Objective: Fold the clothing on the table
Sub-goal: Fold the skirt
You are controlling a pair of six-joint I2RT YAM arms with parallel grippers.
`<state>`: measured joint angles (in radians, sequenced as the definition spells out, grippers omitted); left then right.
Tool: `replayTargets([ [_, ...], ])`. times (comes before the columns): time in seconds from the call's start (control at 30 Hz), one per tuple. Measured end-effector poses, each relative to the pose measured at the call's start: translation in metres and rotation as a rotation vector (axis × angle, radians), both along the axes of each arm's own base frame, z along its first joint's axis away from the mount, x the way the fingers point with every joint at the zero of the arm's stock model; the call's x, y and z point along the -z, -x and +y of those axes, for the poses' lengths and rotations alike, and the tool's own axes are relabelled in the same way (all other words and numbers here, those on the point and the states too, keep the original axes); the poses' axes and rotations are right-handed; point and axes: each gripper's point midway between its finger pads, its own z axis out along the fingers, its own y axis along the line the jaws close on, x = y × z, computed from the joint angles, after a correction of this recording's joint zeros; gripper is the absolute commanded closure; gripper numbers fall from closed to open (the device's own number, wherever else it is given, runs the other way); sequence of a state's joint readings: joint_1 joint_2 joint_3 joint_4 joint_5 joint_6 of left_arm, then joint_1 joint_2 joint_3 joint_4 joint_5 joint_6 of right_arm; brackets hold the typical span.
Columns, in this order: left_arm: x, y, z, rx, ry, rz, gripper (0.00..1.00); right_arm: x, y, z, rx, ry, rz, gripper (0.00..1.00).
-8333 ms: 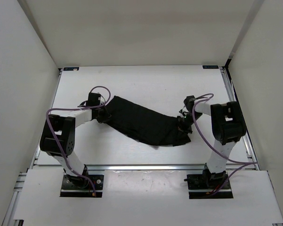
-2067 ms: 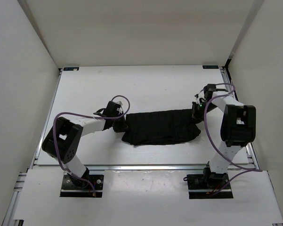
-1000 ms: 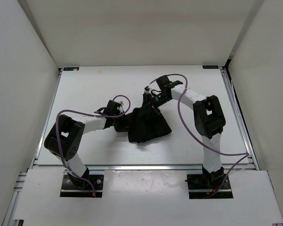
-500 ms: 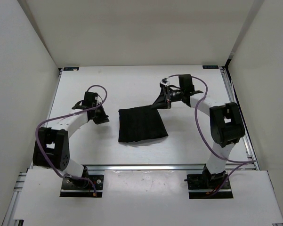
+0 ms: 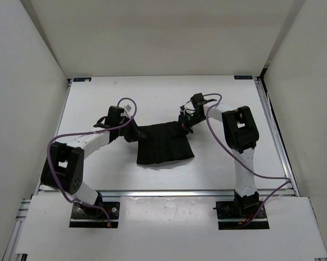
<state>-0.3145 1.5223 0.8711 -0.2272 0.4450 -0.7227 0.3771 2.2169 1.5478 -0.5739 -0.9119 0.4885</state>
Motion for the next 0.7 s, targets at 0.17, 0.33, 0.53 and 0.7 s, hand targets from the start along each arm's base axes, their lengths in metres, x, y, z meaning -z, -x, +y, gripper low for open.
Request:
replayTargets([
  [0.17, 0.047, -0.004, 0.021, -0.087, -0.048, 0.090, 1.00, 0.021, 0.014, -0.016, 0.006, 0.095, 0.068, 1.00],
  [0.33, 0.078, -0.012, 0.024, -0.114, -0.063, 0.136, 1.00, 0.027, 0.033, -0.027, -0.008, 0.139, 0.098, 0.99],
  [0.53, 0.077, -0.031, 0.003, -0.100, -0.014, 0.097, 1.00, 0.007, 0.045, -0.037, -0.019, 0.162, 0.049, 0.92],
  [0.7, 0.072, -0.034, 0.011, -0.117, -0.016, 0.101, 0.74, -0.042, 0.027, -0.051, 0.030, 0.130, -0.122, 0.40],
])
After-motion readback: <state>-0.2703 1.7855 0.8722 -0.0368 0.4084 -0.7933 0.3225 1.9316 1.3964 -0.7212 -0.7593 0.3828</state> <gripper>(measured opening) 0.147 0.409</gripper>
